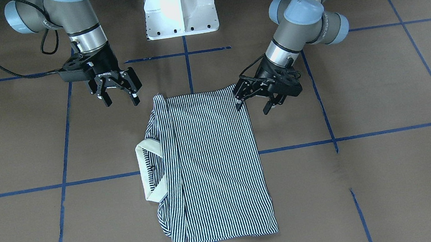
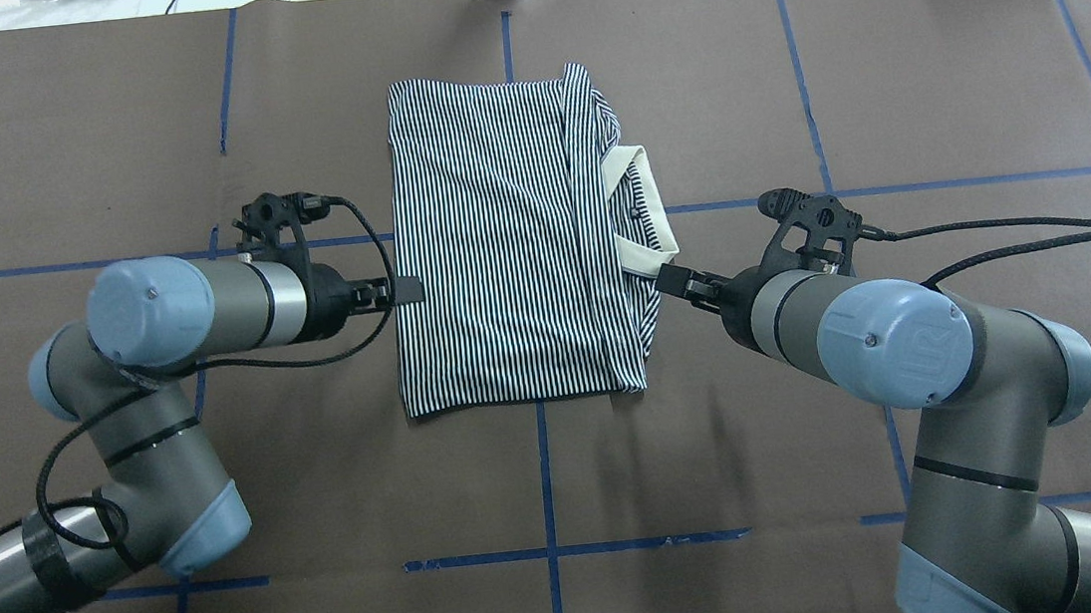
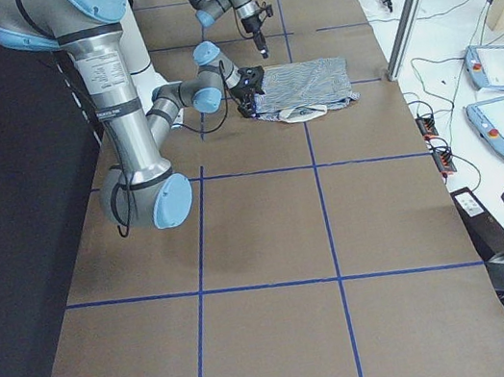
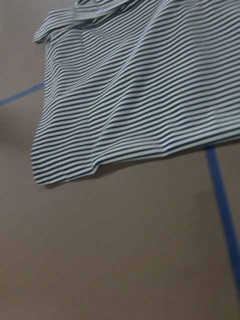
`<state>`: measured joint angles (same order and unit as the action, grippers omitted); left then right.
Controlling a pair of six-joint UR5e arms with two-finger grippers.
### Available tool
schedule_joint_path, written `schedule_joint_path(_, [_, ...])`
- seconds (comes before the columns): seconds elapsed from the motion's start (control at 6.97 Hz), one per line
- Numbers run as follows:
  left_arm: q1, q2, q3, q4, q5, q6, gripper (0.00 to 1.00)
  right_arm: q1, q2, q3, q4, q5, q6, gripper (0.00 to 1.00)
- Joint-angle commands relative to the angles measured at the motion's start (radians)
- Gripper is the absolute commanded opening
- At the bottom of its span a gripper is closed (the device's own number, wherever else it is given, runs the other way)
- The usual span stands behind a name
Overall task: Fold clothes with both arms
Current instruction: 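Move both grippers to the shirt's edge nearest the robot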
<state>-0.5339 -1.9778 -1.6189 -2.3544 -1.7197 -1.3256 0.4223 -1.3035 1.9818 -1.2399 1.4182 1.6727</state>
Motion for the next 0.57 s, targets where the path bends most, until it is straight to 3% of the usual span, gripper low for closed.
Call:
schedule_joint_path(0.0, [0.090, 0.007, -0.019, 0.065, 0.078, -0.174, 0.56, -0.004, 0.001, 0.005, 0.000, -0.001, 0.012, 1.00])
schedule_joint_path(0.43, [0.107, 0.005, -0.091, 0.208, 0.074, -0.182, 0.54, -0.004, 0.009, 0.005, 0.000, 0.001, 0.010, 1.00])
